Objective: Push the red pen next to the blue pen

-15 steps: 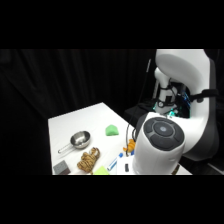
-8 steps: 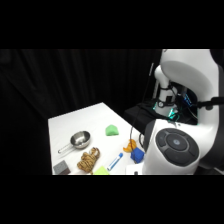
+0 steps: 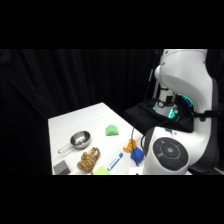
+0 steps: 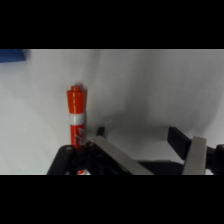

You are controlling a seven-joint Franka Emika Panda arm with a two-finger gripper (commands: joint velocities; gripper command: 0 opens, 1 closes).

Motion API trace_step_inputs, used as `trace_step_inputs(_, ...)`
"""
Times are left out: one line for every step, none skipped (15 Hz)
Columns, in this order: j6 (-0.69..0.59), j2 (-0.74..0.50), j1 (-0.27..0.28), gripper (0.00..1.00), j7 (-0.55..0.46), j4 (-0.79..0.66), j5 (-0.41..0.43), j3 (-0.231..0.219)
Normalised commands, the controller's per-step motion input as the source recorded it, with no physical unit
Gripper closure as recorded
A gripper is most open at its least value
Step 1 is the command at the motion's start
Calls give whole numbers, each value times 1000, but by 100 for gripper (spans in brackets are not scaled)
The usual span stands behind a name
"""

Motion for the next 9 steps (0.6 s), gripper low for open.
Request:
trace_step_inputs(267, -238, 43, 0, -40, -349, 34, -216)
trace_step_inputs(241, -312, 24, 0, -61, -417, -5, -251)
trace_step_inputs(213, -371, -6, 0, -84, -470, -41, -274)
trace_step_inputs(194, -410, -40, 0, -103, -505, -67, -278)
trace_step_inputs(160, -438, -91, 0, -133, -531, -75, -256)
trace_step_inputs(139, -436, -97, 0, -127, -518, -113, -248)
trace_step_inputs(120, -432, -120, 0, -138, -504, -129, -220)
trace_step_inputs(96, -418, -144, 0, -151, -466, -139, -188)
trace_step_inputs(79, -402, -141, 0, -143, -423, -149, -162)
